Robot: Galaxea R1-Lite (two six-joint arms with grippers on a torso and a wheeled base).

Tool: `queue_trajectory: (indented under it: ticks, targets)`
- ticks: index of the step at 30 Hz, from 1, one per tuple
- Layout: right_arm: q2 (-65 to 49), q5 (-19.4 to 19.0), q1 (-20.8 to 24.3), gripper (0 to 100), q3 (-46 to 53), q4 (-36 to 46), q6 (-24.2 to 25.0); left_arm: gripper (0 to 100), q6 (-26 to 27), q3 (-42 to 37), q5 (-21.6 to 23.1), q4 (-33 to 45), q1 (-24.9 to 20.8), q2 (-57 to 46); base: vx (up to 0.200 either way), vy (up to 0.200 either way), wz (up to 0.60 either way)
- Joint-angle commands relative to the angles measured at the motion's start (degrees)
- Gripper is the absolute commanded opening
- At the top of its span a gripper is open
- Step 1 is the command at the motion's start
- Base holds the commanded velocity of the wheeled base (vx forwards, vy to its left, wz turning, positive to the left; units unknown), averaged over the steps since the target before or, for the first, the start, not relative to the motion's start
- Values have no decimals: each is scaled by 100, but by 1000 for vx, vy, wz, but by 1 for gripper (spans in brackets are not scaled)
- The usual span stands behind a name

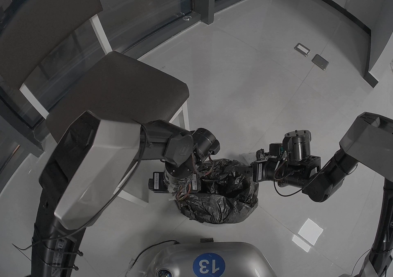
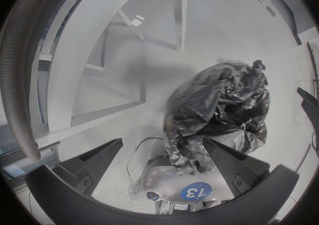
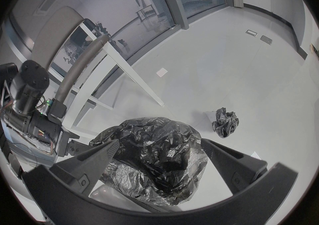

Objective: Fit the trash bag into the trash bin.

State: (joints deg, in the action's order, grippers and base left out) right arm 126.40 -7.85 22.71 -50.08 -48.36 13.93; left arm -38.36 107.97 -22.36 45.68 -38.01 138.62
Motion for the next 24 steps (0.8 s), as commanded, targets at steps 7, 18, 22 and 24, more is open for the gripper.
queue_trajectory:
  ticks: [7, 18, 22, 24]
  targets:
    - [-151, -15, 243, 100, 209, 11, 30, 100, -40, -22, -5, 11, -400, -582, -57, 0, 0]
    - [-134, -24, 366, 100, 271, 2, -5, 100, -136, -189, -49, 38, -769, -986, -200, 0, 0]
    - [-63, -32, 357, 100, 191, -7, -207, 100, -119, -162, -155, -50, -769, -1065, -100, 0, 0]
    - [209, -67, 339, 100, 60, -33, -602, 100, -92, -118, -164, -85, -769, -1135, 0, 0, 0]
